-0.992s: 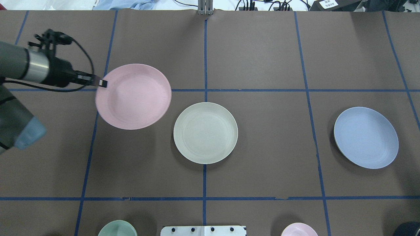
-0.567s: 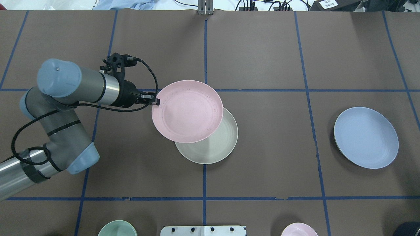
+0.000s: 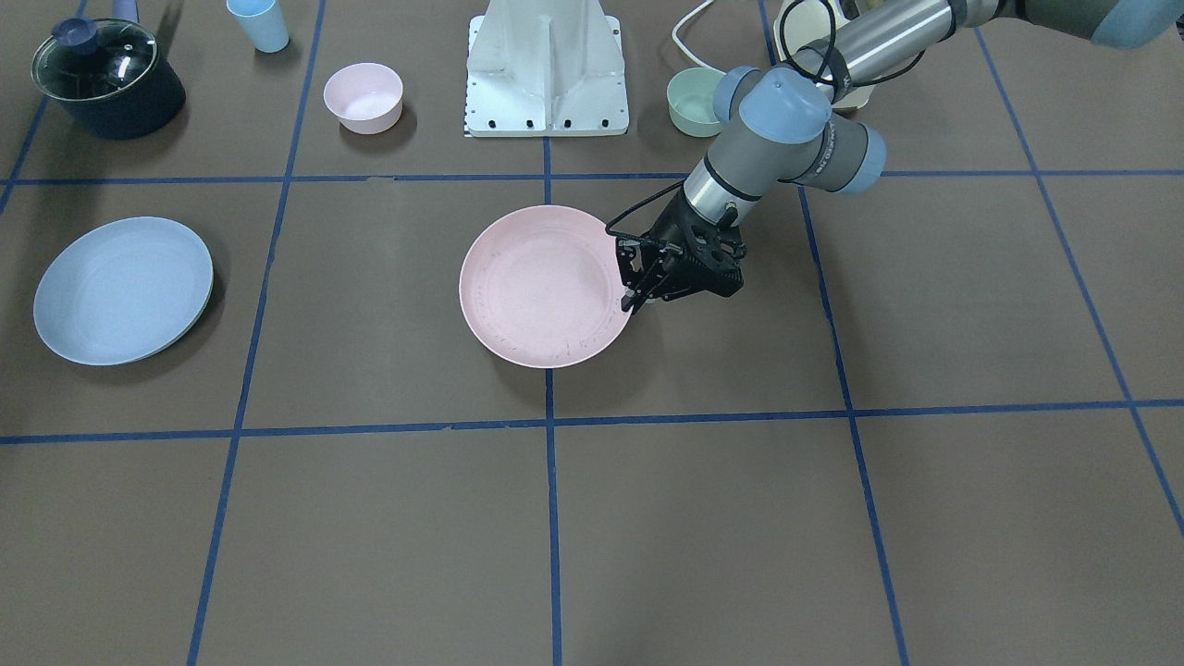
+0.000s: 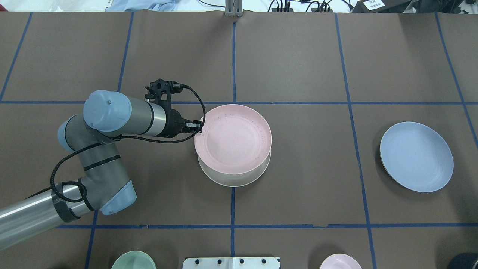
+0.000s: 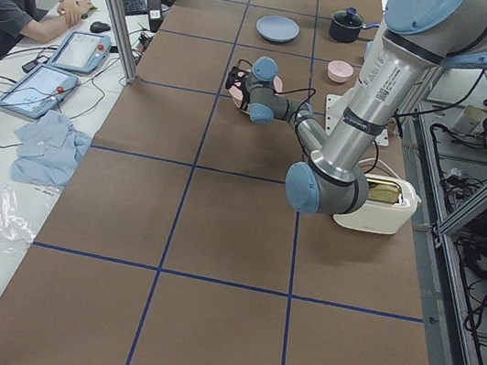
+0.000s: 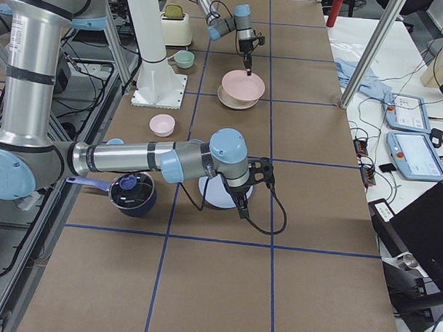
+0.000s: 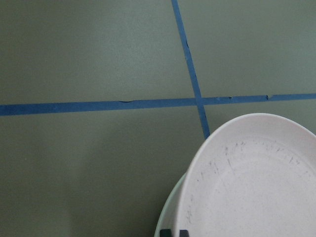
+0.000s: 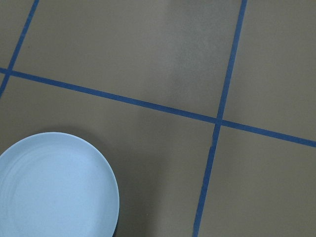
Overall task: Stack three plates with pink and blue
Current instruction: 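Lift the pink plate with the left gripper over the cream plate, then lower the pink plate onto the cream plate and open the left gripper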
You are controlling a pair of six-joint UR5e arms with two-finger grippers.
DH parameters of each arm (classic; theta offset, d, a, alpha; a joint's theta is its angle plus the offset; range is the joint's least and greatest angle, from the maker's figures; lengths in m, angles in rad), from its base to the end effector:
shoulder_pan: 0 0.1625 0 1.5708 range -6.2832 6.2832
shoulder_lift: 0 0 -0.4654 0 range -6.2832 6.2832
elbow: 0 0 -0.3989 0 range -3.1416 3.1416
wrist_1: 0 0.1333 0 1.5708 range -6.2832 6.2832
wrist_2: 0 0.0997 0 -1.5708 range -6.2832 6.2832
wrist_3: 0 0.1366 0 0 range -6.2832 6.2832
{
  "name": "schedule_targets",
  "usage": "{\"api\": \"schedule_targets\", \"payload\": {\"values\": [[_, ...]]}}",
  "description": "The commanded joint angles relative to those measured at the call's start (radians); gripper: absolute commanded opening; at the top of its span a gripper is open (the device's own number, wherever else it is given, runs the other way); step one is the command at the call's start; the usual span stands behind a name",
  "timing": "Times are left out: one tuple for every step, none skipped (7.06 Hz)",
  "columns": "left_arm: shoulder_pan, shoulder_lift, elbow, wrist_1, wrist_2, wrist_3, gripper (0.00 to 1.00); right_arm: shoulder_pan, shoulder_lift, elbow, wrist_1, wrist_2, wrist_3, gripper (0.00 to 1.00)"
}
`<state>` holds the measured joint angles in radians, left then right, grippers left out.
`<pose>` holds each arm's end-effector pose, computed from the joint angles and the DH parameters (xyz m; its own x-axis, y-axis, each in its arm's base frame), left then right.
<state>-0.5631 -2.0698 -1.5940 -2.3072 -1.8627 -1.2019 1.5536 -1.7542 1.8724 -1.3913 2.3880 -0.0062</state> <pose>0.5617 -0.4657 0.3175 0.3431 0.1918 -0.9195 0.1672 0.9508 0.2607 0.0262 -0.4345 0.6332 0.6804 -0.2316 0.6953 0.0207 0.9545 0.2976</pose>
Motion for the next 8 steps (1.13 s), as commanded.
{"api": "schedule_targets", "payload": {"values": [[0.012, 0.0, 0.006, -0.001, 0.011, 0.004, 0.48, -0.001, 0.002, 0.002, 0.0, 0.0, 0.014, 1.0], [0.021, 0.0, 0.006, -0.001, 0.045, 0.007, 0.82, -0.001, 0.002, 0.004, 0.0, 0.0, 0.014, 1.0], [0.022, 0.007, -0.004, -0.003, 0.046, 0.011, 1.0, -0.001, 0.002, 0.004, 0.0, 0.0, 0.015, 1.0], [0.006, 0.014, -0.015, 0.003, 0.04, 0.034, 1.0, -0.001, 0.002, 0.004, 0.0, 0.0, 0.017, 1.0], [-0.036, 0.019, -0.035, 0.047, 0.002, 0.148, 1.0, -0.001, 0.001, 0.008, 0.003, 0.003, 0.094, 1.0], [-0.132, 0.022, -0.073, 0.149, -0.091, 0.286, 1.0, -0.01, -0.016, 0.008, 0.053, 0.005, 0.17, 1.0], [-0.226, 0.04, -0.121, 0.24, -0.167, 0.436, 1.0, -0.033, -0.055, 0.007, 0.148, 0.003, 0.271, 1.0], [-0.333, 0.069, -0.174, 0.34, -0.223, 0.625, 1.0, -0.079, -0.104, 0.005, 0.282, -0.007, 0.407, 1.0]]}}
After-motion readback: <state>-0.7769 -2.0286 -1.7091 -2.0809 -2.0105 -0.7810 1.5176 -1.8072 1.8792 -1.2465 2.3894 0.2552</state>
